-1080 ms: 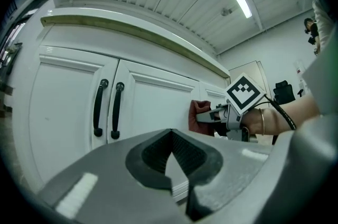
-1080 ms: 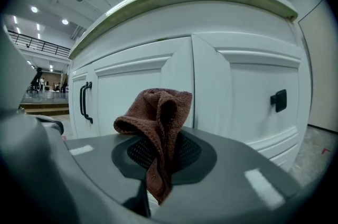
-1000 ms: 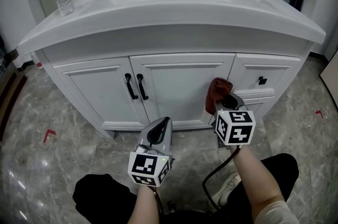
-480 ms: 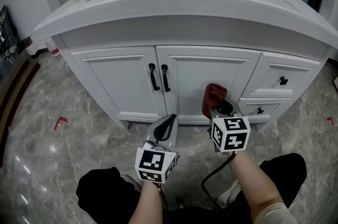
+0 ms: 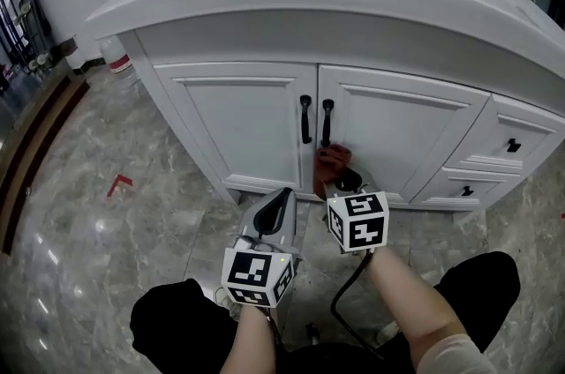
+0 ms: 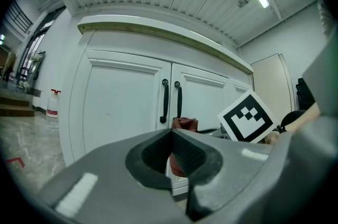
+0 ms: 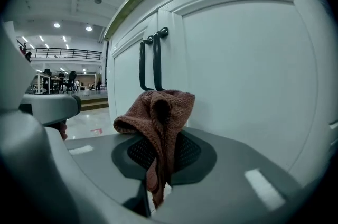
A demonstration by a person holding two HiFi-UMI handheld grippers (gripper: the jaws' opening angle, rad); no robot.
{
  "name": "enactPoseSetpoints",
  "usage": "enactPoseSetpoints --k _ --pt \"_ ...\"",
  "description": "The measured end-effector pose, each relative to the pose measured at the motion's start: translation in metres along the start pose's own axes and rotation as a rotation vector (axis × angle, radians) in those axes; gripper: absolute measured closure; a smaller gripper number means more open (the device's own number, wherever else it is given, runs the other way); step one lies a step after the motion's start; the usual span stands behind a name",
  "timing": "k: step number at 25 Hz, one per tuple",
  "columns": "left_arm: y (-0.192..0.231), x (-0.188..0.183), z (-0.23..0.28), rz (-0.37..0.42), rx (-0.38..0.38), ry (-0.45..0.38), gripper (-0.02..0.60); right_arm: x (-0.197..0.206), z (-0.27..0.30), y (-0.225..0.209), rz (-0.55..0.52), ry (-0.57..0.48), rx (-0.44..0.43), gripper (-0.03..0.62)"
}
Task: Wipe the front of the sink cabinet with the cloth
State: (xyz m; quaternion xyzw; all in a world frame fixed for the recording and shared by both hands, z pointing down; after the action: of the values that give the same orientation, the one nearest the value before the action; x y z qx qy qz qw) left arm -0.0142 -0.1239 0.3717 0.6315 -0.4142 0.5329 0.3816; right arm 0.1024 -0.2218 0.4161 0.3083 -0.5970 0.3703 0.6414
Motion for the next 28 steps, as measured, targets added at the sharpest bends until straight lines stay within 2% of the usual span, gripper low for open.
enactPoseSetpoints --k 8,11,15,22,28 --pt "0.002 0.004 0.008 -0.011 0.013 -0.003 0.58 0.0 0.005 -0.013 0.052 0.011 0.001 0.51" --pt "-0.007 0.006 0.015 -0.011 0.04 -0.003 0.58 0.001 0.0 -0.019 0.012 0.014 0.032 0.511" --pt "-0.023 0.01 0.024 -0.014 0.077 0.01 0.58 0.002 -0.013 -0.043 0.055 0.036 0.084 0.514" --pt "-0.044 0.018 0.041 -0.032 0.115 0.019 0.58 -0.002 -0.047 -0.087 0.011 0.044 0.143 0.513" --pt "-0.071 0.026 0.056 -0.043 0.167 0.033 0.58 0.0 -0.078 -0.128 0.021 0.049 0.243 0.513"
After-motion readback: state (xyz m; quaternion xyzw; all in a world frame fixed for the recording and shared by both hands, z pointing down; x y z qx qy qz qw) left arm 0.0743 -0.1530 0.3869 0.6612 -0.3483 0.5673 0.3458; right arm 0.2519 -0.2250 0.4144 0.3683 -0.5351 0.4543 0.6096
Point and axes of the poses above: the fingertips, and each gripper's own axes: z forward along the fingers, y to its left, x out of its underside, the point moved 6 cm from there along -z, backward along the fingers, and after that the axes turned 10 degrees about -y, right-handed, at the moved point
